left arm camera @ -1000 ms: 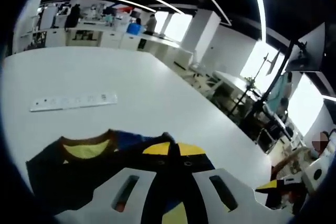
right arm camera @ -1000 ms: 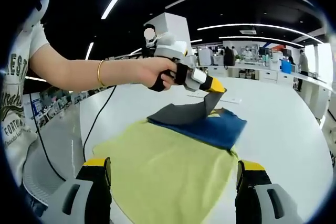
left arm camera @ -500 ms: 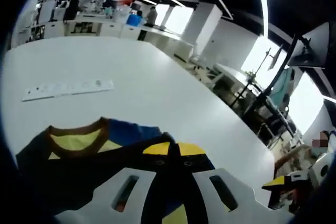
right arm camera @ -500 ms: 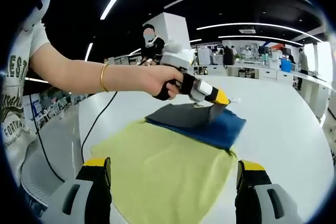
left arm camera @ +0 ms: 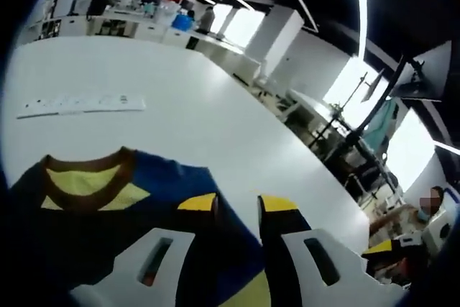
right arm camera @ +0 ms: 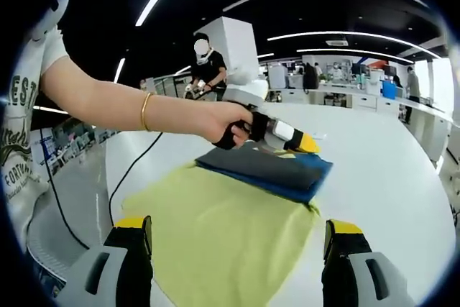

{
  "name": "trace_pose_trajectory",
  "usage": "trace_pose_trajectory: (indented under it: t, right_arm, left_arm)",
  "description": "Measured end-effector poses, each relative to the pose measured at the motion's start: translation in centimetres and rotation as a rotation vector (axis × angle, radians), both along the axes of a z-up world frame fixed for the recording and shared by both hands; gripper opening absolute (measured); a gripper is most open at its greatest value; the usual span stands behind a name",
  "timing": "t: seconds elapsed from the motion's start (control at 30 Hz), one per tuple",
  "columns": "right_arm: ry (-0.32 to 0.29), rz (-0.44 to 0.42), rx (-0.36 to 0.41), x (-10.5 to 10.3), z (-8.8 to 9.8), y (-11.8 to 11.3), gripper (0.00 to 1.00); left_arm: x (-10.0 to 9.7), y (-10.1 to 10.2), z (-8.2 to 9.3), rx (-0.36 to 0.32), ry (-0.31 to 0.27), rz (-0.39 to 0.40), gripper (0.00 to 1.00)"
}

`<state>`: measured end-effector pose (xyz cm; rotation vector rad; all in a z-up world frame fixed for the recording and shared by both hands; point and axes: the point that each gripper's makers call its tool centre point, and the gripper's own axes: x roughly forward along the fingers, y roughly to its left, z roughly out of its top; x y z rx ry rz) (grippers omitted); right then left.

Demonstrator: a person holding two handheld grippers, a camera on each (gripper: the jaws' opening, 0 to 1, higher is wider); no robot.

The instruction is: Fold the garment on the visible template until the final outline fits inside the template.

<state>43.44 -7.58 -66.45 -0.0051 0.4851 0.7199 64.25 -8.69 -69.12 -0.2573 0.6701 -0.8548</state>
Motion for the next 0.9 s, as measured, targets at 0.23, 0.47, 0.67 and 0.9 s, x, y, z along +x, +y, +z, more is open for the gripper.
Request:
trace_pose_trajectory:
  t: [0.23, 0.47, 0.67, 0.9]
  right_arm:
    - [0.009, 0.014, 0.004, -0.2, -0.1, 0.1, 0.99]
    - [0.013, 0.042, 0.002, -0.5, 0.1, 0.4, 0.99]
    - [0.009, 0.067, 0.016, -0.5, 0.6, 1.0, 0.99]
    - [0.003, 0.095, 0.012, -0.6, 1.1, 1.5, 0.99]
  left_arm:
    - [0.0, 0.8, 0.8, -0.007, -0.068, -0.041, 0.55]
    - [-0.9, 2.6, 1.7, 0.056, -0.176, -0.107, 0.73]
    - [-1.9, 4.5, 2.8, 0.037, -0.203, -0.117, 0.85]
    - [-3.5, 6.9, 4.1, 0.012, -0.222, -0.121, 0.93]
